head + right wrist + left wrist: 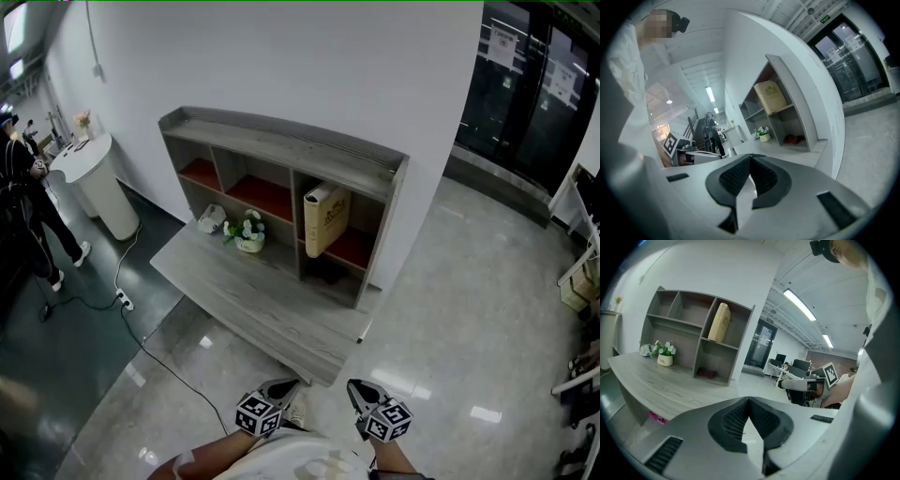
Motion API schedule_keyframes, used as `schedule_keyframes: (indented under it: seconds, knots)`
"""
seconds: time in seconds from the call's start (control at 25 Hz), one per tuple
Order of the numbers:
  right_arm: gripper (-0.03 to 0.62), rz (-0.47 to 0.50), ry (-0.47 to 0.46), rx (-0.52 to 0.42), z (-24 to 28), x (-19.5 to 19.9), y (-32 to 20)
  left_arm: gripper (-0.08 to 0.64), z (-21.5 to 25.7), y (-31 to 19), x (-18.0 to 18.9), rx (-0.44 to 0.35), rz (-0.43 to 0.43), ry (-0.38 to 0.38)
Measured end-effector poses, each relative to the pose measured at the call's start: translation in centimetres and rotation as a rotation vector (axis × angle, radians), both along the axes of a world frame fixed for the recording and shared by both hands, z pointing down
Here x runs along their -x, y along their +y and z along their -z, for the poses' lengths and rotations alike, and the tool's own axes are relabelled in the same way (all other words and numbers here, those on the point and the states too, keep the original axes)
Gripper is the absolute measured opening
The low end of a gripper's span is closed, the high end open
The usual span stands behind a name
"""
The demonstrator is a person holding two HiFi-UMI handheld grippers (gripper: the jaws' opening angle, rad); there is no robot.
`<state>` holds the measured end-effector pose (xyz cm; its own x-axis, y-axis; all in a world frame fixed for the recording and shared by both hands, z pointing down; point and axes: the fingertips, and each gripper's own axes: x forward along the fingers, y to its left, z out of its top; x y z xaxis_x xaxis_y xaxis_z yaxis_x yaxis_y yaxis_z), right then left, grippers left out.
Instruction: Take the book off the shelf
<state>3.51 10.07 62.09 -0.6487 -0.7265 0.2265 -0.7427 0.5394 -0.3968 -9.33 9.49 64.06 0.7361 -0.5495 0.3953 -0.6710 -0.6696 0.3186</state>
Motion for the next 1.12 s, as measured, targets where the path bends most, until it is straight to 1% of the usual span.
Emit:
schedule_keyframes:
  seconds: [0.28,0.48,0.68,0.88,1.12]
  knots:
    - [0.003,0.002,-0.001,-0.003,0.1,0.3,-2.3,0.0,0.5,-2.5,0.5,-0.017,0.017,0.008]
    - [0.003,0.007,-0.004,-0.003,0.3,0.6,-3.1,0.0,0.4,-3.0,1.0,-0.012,0.027,0.006]
    - [0.003,-0.008,-0.009,-0.002,0.0,0.1,-4.2,0.0,0.4,-4.4,1.1,-0.015,0.032,0.005]
    - [0.003,-0.018,0.024,-0.015,0.0,-0.4,-5.3,0.0,0.7,-6.1,1.0,-0.024,0.032,0.012]
    - [0.003,-0.034,0.031,-0.017,0.4,-0.7,-7.7,0.001,1.0,-9.0,0.9,-0.03,0.029,0.025]
